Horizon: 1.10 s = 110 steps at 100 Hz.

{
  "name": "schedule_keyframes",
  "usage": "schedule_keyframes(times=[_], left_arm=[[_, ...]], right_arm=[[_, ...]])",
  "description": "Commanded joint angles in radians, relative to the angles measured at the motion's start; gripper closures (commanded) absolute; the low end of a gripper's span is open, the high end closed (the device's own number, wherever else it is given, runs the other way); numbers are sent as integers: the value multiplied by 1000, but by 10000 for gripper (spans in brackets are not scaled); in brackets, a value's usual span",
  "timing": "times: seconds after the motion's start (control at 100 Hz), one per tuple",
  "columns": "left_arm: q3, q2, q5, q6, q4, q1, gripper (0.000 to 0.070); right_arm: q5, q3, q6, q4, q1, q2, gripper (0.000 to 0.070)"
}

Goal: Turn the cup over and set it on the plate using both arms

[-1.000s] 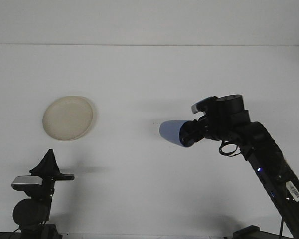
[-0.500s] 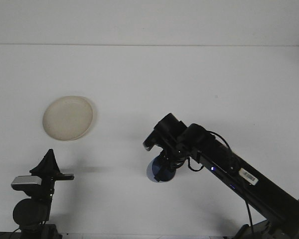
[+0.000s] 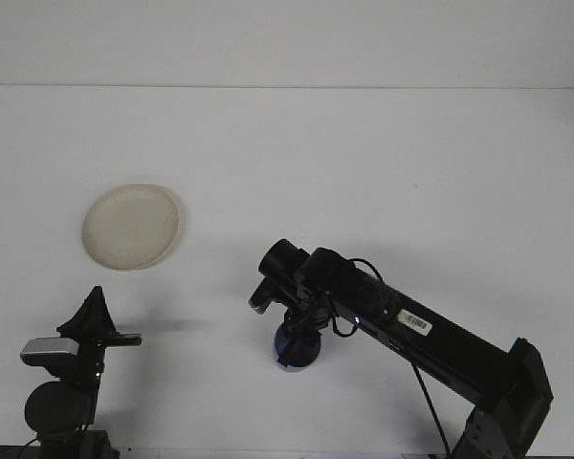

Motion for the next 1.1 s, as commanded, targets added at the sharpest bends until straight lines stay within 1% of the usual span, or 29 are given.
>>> schedule_keyframes(times=[0.0, 0.04, 0.06, 0.08, 0.19, 0.3, 0.35, 0.39, 0.42, 0.44, 0.49, 0.56, 0.66, 0.76, 0.85, 0.92, 0.93, 0.94, 0.97, 0.99, 1.09], left_arm=[[-20, -1, 2, -37, 13, 0, 687], [-20, -1, 2, -56, 13, 0, 687], [-20, -1, 2, -66, 13, 0, 687], [-20, -1, 2, -80, 13, 0, 687], [-20, -1, 2, -187, 14, 0, 688], [-12, -1, 2, -361, 12, 0, 689], [-8, -1, 7, -417, 11, 0, 688], [-2, 0, 34, -453, 10, 0, 688], [3, 0, 57, -465, 7, 0, 688], [8, 0, 85, -470, 3, 0, 688], [20, 0, 142, -469, -5, 0, 688], [54, 8, 214, -469, -71, 0, 685], [125, 45, 259, -466, -203, 0, 685], [213, 125, 315, -423, -271, 0, 685], [303, 228, 371, -365, -281, 0, 685], [396, 335, 420, -299, -302, -2, 685], [402, 343, 423, -299, -304, -2, 685], [422, 365, 429, -277, -313, -2, 685], [460, 407, 442, -240, -336, -5, 685], [498, 447, 450, -200, -364, -8, 685], [655, 611, 455, -54, -507, -34, 683]], right_arm=[[3, 26, -9, 8, 11, 23, 502], [3, 26, -9, 8, 11, 23, 393], [3, 27, -9, 6, 11, 23, 356], [3, 29, -9, 5, 11, 23, 347], [-4, 74, -13, -29, 6, 22, 347], [-5, 177, -19, -74, -7, 6, 347], [-5, 229, -21, -80, -14, -10, 347], [-5, 270, -24, -79, -22, -27, 347], [-4, 298, -27, -74, -31, -44, 347], [-5, 314, -27, -68, -37, -56, 347], [-5, 339, -27, -32, -59, -93, 347], [-25, 333, -26, 60, -97, -155, 348], [-65, 301, -26, 157, -175, -246, 349], [-85, 219, -26, 236, -254, -341, 349], [-88, 78, -8, 340, -322, -445, 354], [-87, -58, 3, 437, -371, -539, 354], [-87, -80, 5, 454, -378, -555, 354], [-86, -98, 8, 466, -384, -566, 355], [-86, -161, 19, 513, -405, -610, 355], [-86, -200, 28, 543, -418, -637, 354], [-87, -385, 67, 671, -475, -767, 354]])
